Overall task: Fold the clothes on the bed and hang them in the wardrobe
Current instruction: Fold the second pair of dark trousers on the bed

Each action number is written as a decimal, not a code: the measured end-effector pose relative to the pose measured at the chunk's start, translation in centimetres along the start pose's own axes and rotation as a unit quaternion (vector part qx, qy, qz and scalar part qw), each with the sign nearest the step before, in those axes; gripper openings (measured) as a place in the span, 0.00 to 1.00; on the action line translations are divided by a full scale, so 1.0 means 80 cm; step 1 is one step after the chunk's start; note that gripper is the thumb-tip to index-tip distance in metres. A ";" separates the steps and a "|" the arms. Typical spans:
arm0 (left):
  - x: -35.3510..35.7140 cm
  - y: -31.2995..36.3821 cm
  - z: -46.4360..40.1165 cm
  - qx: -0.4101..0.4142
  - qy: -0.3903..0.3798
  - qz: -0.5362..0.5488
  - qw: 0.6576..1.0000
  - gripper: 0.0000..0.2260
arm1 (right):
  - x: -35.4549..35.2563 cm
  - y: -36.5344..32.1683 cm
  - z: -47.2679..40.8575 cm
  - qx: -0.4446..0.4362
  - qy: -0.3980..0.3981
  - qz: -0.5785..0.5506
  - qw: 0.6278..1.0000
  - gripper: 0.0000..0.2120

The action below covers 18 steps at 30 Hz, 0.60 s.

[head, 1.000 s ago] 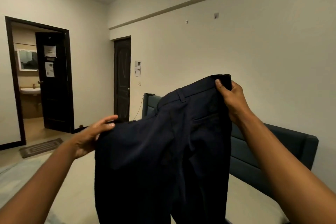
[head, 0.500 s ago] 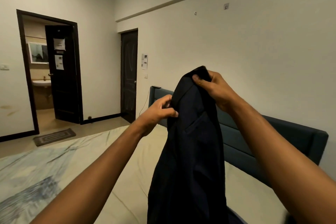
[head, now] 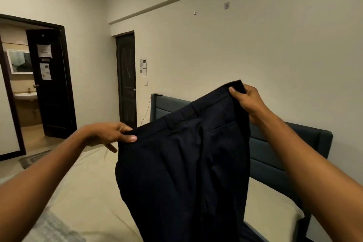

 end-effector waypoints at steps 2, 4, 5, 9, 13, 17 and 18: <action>-0.022 0.010 0.010 0.005 0.023 -0.053 0.998 0.12 | -0.010 0.009 -0.001 0.012 -0.014 0.023 1.000 0.04; -0.041 0.027 0.014 0.036 0.098 -0.123 0.987 0.10 | -0.015 0.013 -0.004 0.021 -0.010 0.031 0.999 0.03; -0.049 0.036 0.014 0.044 0.168 -0.164 0.971 0.08 | -0.017 0.012 -0.008 0.020 -0.003 0.028 0.999 0.03; -0.056 0.069 0.003 0.036 0.406 -0.056 0.912 0.08 | -0.019 0.000 -0.031 -0.010 0.027 0.007 1.000 0.03; -0.059 0.106 -0.006 0.047 0.380 0.236 0.893 0.10 | -0.025 -0.011 -0.047 0.006 -0.046 -0.041 0.998 0.06; -0.083 0.153 0.015 0.174 0.415 0.278 0.849 0.12 | -0.049 -0.038 -0.062 0.034 -0.176 -0.146 0.973 0.14; -0.088 0.162 0.023 0.226 0.417 0.289 0.831 0.12 | -0.054 -0.046 -0.067 0.025 -0.200 -0.164 0.966 0.14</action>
Point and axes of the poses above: each hand's wrist, its own z-axis away from the middle knuckle, its own x-axis out of the palm, y = z × x, the point moved 1 cm from there along -z, towards the middle knuckle, and after that the axes turned 10 degrees about -z, right-handed, at the moved point
